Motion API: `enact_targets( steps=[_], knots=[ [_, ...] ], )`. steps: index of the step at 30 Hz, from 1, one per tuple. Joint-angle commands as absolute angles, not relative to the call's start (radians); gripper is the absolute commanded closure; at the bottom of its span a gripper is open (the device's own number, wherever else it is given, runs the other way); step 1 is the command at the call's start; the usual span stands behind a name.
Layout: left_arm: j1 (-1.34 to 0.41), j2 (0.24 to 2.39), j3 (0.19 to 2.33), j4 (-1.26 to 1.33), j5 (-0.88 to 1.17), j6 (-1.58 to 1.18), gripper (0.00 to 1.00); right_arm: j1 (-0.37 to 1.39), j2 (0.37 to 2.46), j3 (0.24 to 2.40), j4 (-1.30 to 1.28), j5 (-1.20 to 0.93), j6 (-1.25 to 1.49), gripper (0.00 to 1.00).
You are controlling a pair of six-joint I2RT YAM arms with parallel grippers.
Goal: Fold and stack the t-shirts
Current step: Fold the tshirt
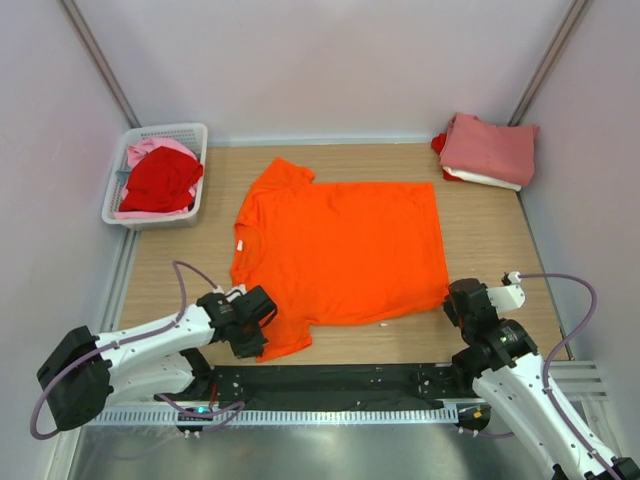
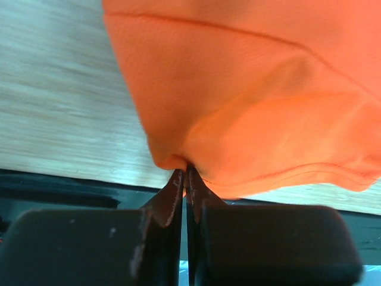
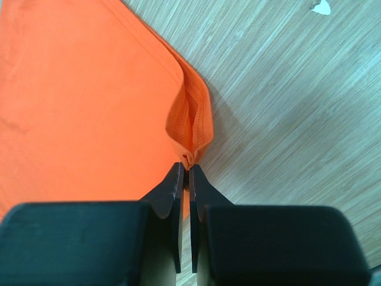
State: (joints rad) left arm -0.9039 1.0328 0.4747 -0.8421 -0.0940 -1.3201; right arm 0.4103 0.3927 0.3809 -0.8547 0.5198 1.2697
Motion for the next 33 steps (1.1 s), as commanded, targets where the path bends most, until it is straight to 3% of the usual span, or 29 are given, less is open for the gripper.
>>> enact_targets(
  steps=[1,14,21,33],
  knots=[
    [-0.908,1.046,0.491,-0.798,-0.199,-1.299,1.00,0.411,0.393,0.377,-0.844,0.543,1.279,0.99],
    [-0.907,0.994,0.765,-1.029,-0.268,-1.213,1.00,0.411,0.399,0.429,-0.850,0.480,1.201,0.99],
    [-0.858,1.141,0.969,-1.065,-0.345,-1.062,1.00,0.411,0.546,0.537,-0.746,0.488,1.082,0.99],
    [-0.668,1.313,1.229,-1.043,-0.305,-0.799,1.00,0.410,0.879,0.695,-0.615,0.535,0.899,0.99]
  ],
)
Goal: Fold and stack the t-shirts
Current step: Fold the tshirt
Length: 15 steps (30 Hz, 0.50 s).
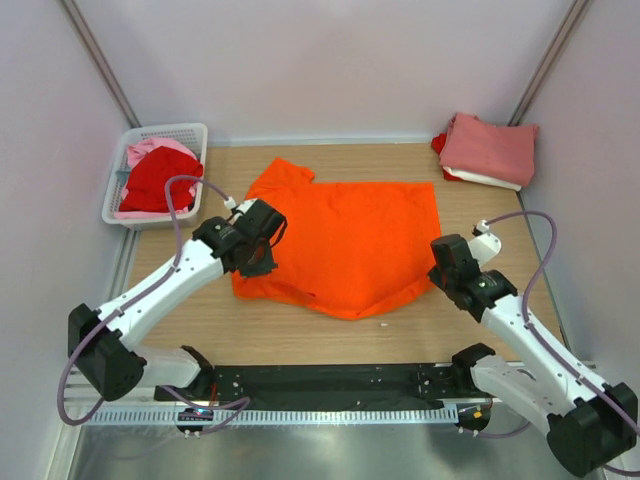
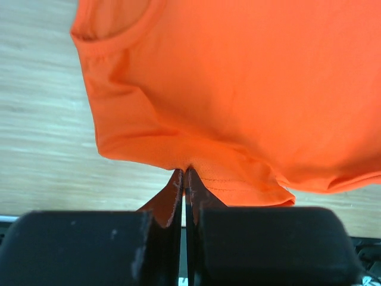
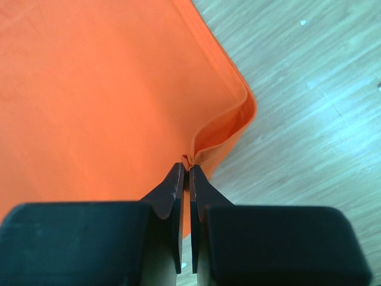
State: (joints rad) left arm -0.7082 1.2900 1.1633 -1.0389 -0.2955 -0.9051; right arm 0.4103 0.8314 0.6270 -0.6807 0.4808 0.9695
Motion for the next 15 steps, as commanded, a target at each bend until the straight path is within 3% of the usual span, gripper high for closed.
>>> enact_targets(
  steps=[1,15],
  knots=[
    [-0.658,1.340,1.262,-1.045,-0.299,-0.783,1.00,0.410,0.894,0.702,-0.600,0.541,0.888,0.99],
    [-0.529,1.603,1.529,-1.068,-0.291,-0.594,1.00,0.267,1.137,0.804,-0.482,0.511,0.796,0.99]
  ],
)
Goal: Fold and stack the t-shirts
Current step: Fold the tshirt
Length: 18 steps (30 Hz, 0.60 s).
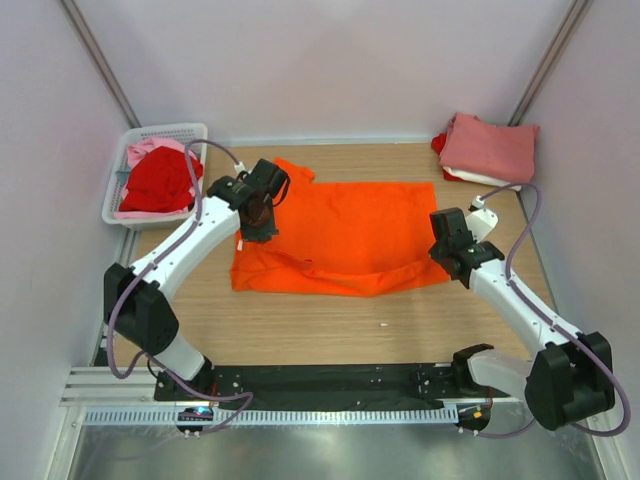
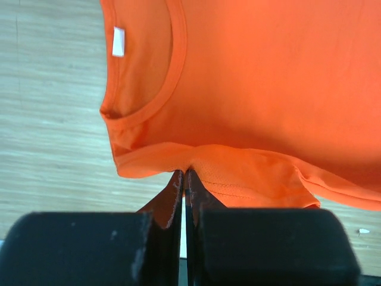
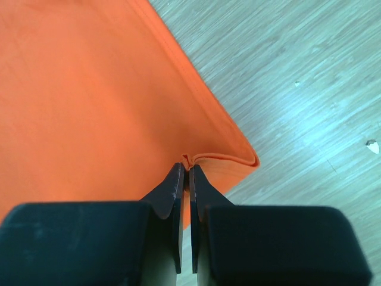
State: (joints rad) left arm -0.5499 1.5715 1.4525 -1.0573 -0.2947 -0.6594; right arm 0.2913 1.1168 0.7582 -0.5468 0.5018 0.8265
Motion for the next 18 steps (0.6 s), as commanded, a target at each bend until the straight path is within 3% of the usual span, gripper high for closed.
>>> enact_targets(
  steps=[1,18],
  knots=[
    [-0.525,1.621,1.543,-1.071,-0.288,-0.586,1.00,0.261,1.150,0.805,-0.466,0.496,0.793,0.99],
    [-0.466,1.864,1.773,-1.140,-0.342,-0.508,1.00,0.157,1.345,0.856,-0.367,0.396,0.765,0.99]
  ],
)
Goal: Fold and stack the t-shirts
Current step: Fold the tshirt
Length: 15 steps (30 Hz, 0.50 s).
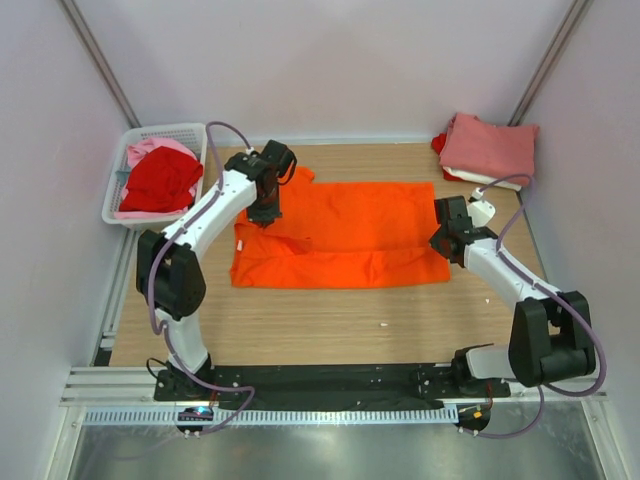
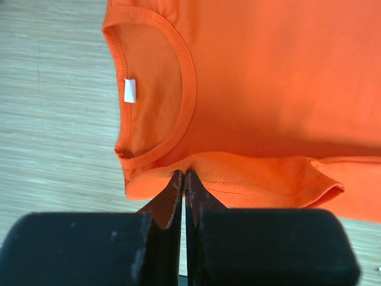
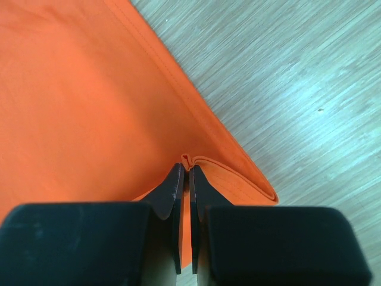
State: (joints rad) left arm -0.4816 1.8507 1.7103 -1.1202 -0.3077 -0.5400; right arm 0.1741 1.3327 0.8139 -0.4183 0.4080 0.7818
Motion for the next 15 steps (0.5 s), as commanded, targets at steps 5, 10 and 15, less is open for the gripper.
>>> enact_targets(
  steps=[5,10,15],
  knots=[
    [-0.449,1.908,1.824,-1.155,-0.350,-0.494,1.00,0.132,1.391,0.857,-0.345,0.376,0.770,0.99],
    [-0.440,1.948,1.859,-1.164,-0.354,-0.482,1.00,0.120,1.420,0.861,-0.316,0.356,0.773,0.99],
    [-0.431,2.008,1.873,-1.149,-0.359,-0.477,0.99,0.117,1.486,0.873,-0.293,0.339,0.762,0.99]
  ],
)
